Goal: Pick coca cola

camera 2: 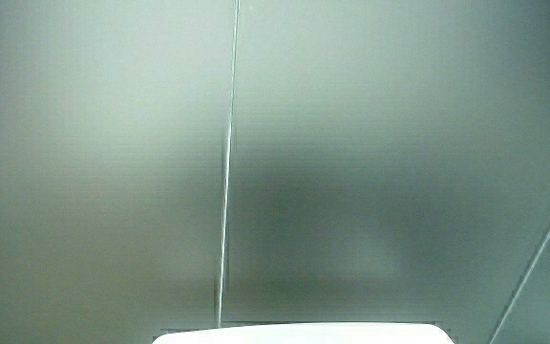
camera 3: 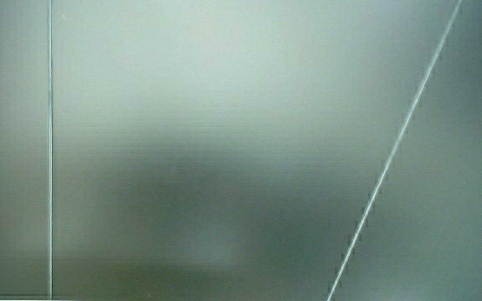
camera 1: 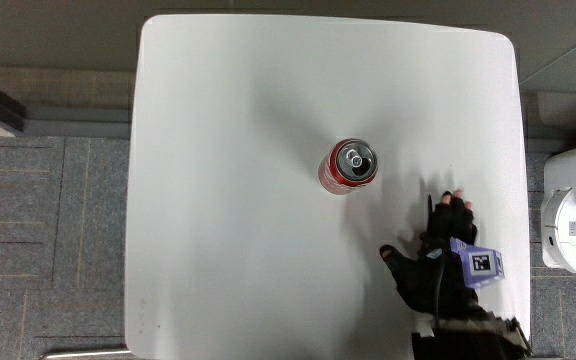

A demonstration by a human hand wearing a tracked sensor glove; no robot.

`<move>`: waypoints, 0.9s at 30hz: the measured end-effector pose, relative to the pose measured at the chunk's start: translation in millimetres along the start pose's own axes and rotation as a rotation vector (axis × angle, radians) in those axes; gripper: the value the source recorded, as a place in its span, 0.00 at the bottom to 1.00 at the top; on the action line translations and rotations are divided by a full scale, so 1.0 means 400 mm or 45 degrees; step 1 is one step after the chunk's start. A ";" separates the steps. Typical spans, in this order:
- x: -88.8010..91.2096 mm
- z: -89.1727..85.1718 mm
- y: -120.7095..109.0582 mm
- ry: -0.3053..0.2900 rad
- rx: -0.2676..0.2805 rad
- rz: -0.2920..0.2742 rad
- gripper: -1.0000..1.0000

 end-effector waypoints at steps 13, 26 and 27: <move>-0.052 -0.053 0.095 0.463 -0.003 0.348 0.50; -0.069 -0.060 0.101 0.617 0.105 0.385 0.64; -0.068 -0.059 0.100 0.622 0.123 0.389 0.68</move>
